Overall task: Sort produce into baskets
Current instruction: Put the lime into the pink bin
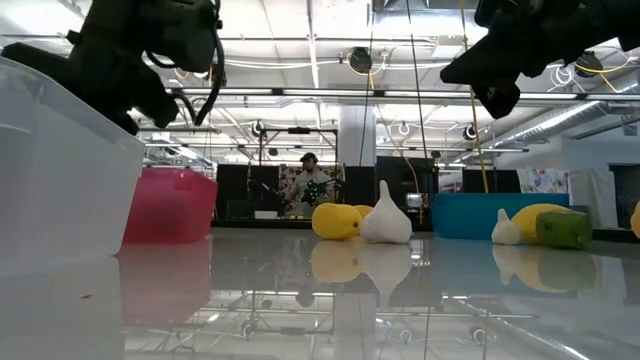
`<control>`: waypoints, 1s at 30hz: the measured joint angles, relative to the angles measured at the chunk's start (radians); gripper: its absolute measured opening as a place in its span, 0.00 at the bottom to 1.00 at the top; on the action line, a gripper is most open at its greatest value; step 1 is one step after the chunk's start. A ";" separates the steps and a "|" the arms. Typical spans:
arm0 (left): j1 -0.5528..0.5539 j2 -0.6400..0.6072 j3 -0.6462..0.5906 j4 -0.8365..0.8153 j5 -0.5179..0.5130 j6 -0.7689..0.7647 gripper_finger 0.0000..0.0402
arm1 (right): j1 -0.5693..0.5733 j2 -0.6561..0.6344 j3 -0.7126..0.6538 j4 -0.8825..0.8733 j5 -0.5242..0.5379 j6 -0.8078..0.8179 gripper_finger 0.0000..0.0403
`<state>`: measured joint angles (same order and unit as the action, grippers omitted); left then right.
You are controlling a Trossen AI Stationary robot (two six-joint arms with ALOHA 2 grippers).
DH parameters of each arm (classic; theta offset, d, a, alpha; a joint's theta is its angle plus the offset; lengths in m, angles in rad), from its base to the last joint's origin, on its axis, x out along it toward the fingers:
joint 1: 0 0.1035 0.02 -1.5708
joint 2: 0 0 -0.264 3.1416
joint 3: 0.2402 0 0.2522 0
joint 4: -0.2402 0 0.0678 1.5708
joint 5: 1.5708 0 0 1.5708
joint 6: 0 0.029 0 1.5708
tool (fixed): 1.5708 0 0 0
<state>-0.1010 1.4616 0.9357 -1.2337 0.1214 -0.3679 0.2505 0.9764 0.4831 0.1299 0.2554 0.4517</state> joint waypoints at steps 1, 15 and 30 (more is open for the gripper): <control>-0.009 0.000 -0.002 0.013 -0.008 -0.009 0.44 | 0.000 0.000 0.000 0.000 0.000 -0.019 0.00; -0.066 0.000 -0.004 0.180 -0.070 -0.019 0.50 | -0.039 0.000 0.000 -0.072 0.009 -0.101 0.00; -0.063 -0.034 0.041 0.192 -0.270 0.104 0.73 | -0.166 0.000 0.012 -0.423 -0.049 0.131 0.27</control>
<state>-0.1641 1.4277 0.9766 -1.0421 -0.1487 -0.2643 0.0846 0.9760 0.4955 -0.2935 0.2064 0.5823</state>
